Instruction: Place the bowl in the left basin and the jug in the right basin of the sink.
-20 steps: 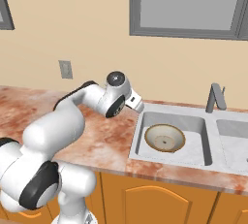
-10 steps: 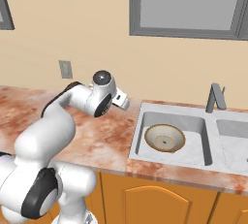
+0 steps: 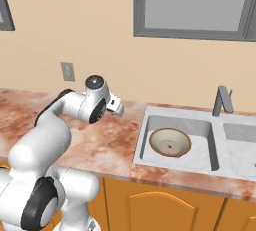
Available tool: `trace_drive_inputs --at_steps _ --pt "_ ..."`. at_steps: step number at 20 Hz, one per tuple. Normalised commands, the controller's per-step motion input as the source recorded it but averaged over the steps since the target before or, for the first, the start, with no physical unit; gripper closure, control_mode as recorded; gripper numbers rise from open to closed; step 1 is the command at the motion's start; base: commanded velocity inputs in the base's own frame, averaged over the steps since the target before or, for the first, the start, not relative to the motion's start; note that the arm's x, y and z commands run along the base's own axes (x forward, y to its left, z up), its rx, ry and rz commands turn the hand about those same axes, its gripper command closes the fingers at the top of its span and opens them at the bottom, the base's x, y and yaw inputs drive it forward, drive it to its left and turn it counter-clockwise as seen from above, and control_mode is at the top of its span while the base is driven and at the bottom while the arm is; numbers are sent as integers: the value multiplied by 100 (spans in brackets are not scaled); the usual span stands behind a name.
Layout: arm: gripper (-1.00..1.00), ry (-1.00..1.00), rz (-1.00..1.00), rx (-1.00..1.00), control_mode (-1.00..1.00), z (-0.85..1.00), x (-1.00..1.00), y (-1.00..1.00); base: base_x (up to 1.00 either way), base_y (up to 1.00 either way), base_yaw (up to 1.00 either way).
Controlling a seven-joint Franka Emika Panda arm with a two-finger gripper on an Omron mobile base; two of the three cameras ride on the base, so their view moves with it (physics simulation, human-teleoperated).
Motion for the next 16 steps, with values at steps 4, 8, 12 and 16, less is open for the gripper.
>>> trace_drive_inputs --at_steps 4,8,12,16 --pt "-100 0 1 -9 -100 -17 -30 4 0 0 0" --pt "-100 0 0 -2 100 -6 -4 0 -10 0 2" --pt "-100 0 0 0 100 0 0 0 -26 0 2" --pt "-100 0 0 0 100 0 0 0 -59 7 3"
